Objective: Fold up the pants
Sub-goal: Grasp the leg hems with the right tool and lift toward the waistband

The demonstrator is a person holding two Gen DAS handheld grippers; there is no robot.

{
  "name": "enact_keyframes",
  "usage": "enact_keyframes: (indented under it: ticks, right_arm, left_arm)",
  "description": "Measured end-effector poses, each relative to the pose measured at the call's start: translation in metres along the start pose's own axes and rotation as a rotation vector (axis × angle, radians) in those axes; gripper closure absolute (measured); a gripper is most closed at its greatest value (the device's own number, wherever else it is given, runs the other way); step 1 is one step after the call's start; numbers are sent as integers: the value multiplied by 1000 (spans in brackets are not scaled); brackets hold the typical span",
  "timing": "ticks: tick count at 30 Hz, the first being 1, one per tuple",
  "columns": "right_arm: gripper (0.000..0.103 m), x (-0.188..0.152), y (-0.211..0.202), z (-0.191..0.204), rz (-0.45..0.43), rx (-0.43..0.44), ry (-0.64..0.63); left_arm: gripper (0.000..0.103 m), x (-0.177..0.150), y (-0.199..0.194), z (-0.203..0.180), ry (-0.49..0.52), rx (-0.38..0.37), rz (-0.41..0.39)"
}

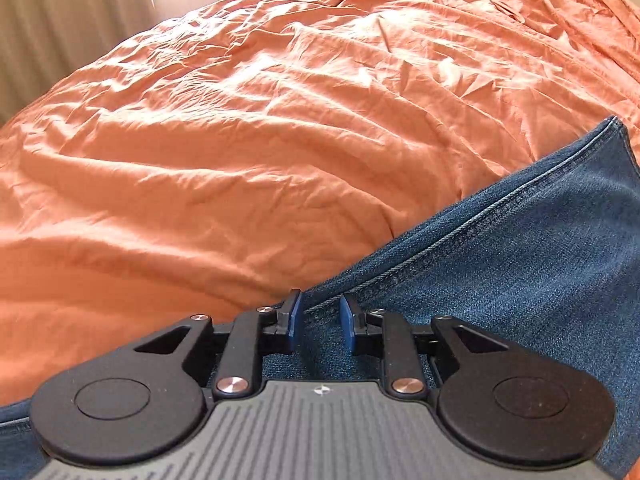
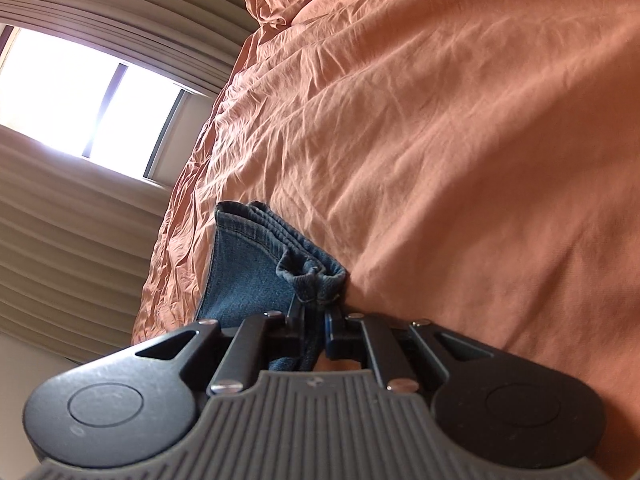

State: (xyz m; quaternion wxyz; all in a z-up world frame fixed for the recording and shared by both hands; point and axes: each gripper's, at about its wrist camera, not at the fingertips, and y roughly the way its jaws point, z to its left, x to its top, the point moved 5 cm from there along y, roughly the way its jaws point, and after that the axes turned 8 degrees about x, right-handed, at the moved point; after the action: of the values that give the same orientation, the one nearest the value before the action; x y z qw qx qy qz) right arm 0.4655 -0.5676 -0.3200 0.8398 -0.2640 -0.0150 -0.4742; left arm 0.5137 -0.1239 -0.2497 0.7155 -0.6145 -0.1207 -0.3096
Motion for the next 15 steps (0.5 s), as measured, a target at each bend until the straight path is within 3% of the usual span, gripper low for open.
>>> enact_keyframes:
  ticks: [4,10,15]
  right_arm:
    - [100,3,2,10,18,-47,-46]
    - [100,9,-1,38,41,-89,-152]
    - [100,12,-8,75,43,-113,-260]
  left_arm:
    - [83,0,-16,-8,39,39,-18]
    - [85,-34,-54,-24,61,-28,25]
    - [87,-71,-88,-44,23,-107,38]
